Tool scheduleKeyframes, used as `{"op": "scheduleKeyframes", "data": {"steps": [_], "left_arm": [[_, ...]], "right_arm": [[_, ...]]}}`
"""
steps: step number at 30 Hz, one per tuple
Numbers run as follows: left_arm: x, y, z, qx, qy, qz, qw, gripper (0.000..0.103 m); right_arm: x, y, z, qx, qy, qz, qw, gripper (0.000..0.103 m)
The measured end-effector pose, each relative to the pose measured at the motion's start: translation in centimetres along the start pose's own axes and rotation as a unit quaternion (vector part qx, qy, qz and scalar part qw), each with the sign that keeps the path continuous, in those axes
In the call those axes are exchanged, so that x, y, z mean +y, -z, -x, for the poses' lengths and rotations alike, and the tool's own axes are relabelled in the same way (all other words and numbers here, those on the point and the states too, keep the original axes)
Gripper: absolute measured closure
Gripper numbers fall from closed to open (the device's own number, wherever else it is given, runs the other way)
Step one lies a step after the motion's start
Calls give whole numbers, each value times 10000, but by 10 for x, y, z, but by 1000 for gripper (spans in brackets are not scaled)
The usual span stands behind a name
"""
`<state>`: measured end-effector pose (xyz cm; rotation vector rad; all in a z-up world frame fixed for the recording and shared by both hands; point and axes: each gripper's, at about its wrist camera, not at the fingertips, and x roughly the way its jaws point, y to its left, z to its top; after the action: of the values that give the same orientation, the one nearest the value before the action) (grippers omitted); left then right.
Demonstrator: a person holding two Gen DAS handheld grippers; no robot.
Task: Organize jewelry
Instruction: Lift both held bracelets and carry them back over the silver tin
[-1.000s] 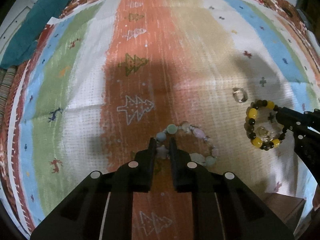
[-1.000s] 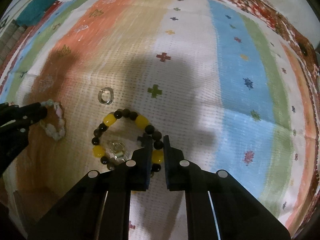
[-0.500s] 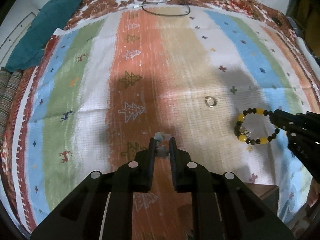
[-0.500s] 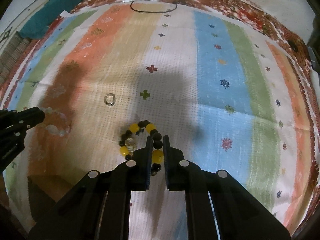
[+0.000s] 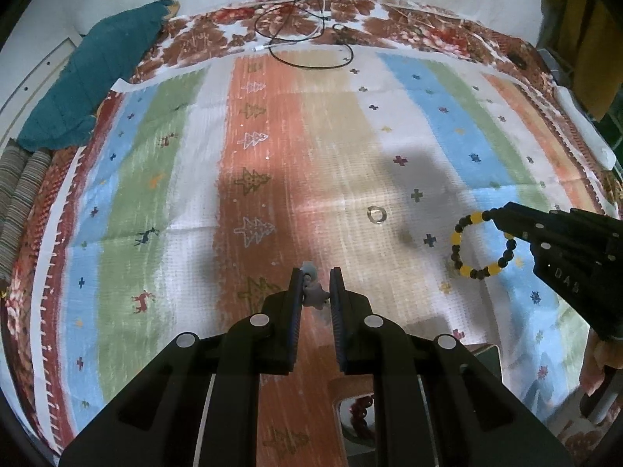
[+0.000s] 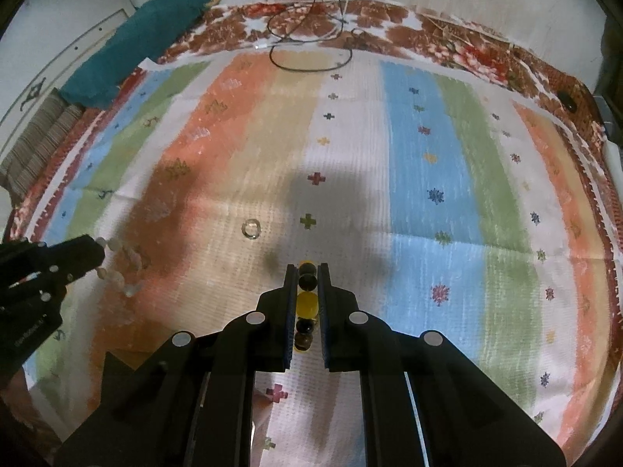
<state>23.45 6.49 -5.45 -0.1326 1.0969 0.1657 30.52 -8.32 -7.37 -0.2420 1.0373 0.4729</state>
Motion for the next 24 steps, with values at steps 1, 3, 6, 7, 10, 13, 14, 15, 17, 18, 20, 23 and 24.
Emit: {"op": "scheduleKeyframes", "data": {"steps": [1, 3, 6, 7, 10, 13, 14, 15, 17, 18, 20, 23, 24], "left_arm": [[-1, 1, 2, -15, 7, -7, 10000, 90], [-2, 3, 6, -48, 21, -27, 10000, 90], [-6, 6, 13, -123, 66, -69, 9999, 90], [-7, 7, 17, -161, 78, -85, 9998, 90], [-11, 10, 27, -256, 121, -132, 9995, 90], [-15, 13, 34, -311, 181, -176, 9992, 90], [-17, 15, 36, -322, 183, -199, 9991, 90], [-18, 16, 38, -335, 176, -216, 9991, 90], [-20, 19, 41, -355, 202, -246, 9989, 90], [-21, 20, 42, -367, 204, -252, 9988, 90], [-23, 22, 46, -406, 212, -273, 9986, 90], [-24, 26, 52, -456, 235, -296, 9982, 90], [-25, 27, 53, -465, 238, -302, 9982, 90]], "right_arm": [[0, 0, 3, -24, -10, 0, 10000, 92], [1, 1, 6, -63, -29, -5, 10000, 92], [3, 3, 13, -140, -54, -8, 9999, 92], [4, 4, 15, -163, -60, -10, 9998, 92], [5, 6, 24, -238, -90, -9, 9997, 92], [7, 10, 32, -288, -130, -13, 9995, 92], [8, 11, 35, -305, -138, -9, 9994, 92], [8, 12, 37, -324, -141, -4, 9994, 92], [10, 15, 42, -355, -155, 16, 9992, 92], [12, 17, 45, -374, -159, 26, 9992, 92], [12, 18, 48, -392, -167, 28, 9991, 92], [14, 23, 53, -415, -177, 35, 9990, 92], [15, 25, 54, -419, -182, 42, 9989, 92]]}}
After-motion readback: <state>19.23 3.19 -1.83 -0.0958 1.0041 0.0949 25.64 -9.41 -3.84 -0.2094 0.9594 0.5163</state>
